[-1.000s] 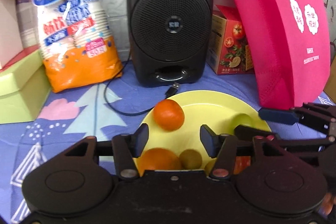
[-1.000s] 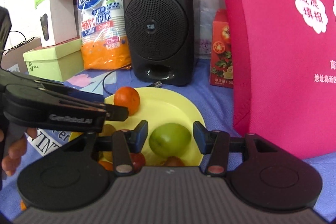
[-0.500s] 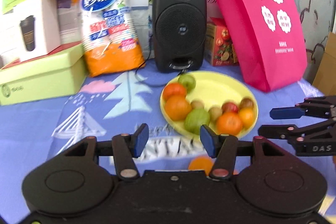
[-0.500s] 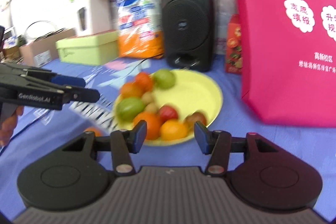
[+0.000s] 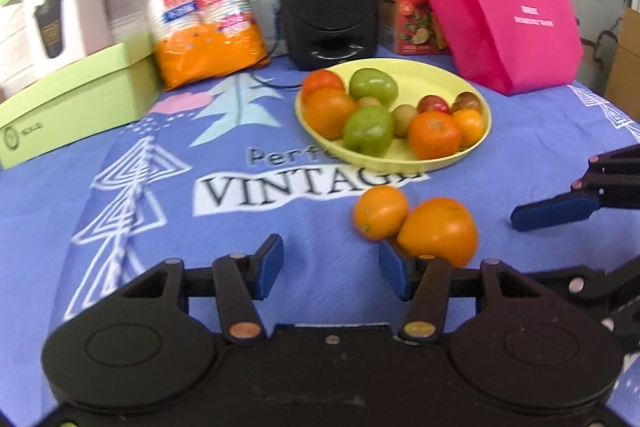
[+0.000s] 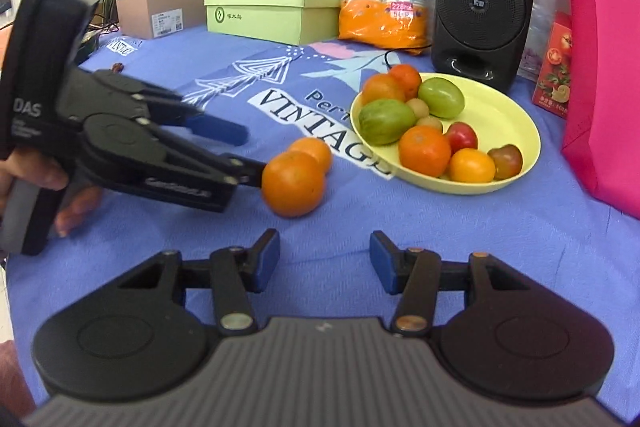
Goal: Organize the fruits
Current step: 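Move both tools back to the last two oranges, then grasp a small orange with the left tool while the right tool grasps an orange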
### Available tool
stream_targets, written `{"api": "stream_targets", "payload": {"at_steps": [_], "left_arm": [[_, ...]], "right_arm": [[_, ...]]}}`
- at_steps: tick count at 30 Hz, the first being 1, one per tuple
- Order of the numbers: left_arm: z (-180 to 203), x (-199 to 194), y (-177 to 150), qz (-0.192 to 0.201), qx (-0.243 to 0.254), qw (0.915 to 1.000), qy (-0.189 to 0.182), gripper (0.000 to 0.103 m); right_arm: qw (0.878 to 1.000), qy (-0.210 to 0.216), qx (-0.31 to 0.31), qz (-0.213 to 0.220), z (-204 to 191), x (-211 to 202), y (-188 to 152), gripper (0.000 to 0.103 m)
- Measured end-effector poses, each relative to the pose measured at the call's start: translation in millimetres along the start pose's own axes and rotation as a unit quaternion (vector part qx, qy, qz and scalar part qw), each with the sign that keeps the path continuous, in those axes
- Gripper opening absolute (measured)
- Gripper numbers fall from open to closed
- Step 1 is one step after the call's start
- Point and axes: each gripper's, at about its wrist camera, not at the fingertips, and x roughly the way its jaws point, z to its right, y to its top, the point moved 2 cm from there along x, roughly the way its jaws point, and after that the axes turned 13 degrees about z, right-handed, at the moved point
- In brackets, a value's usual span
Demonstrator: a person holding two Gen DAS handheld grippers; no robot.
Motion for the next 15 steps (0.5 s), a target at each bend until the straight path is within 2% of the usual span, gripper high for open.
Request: {"api": "stream_targets", "payload": {"at_steps": [7,9,12,14,15], "left_arm": [[17.8,18.6,8.6,0.001,0.007,0.9976,-0.068,0.053],[19.7,25.7,7.6,0.002,0.004,0.9970,-0.078,0.052],[17.0,28.4,6.5,0.006,-0.011,0.9965,-0.083,0.031],[14.3,26.7,5.2,0.007,-0.019,0.9962,-0.085,0.031],[13.5,25.5,4.6,0.007,-0.019,0.9962,-0.084,0.031]], "right_arm": [[1.000,-0.013,0.000,-0.004,6.5,-1.1,-2.6,0.051],[1.000,-0.014,-0.005,-0.002,5.2,-1.4,-3.2,0.051],[1.000,-0.017,-0.002,0.001,7.7,-0.7,-3.0,0.052],[1.000,-0.025,0.001,0.001,11.4,1.7,-3.1,0.060],[1.000,-0.027,0.004,0.001,12.9,2.9,-2.9,0.060]]}}
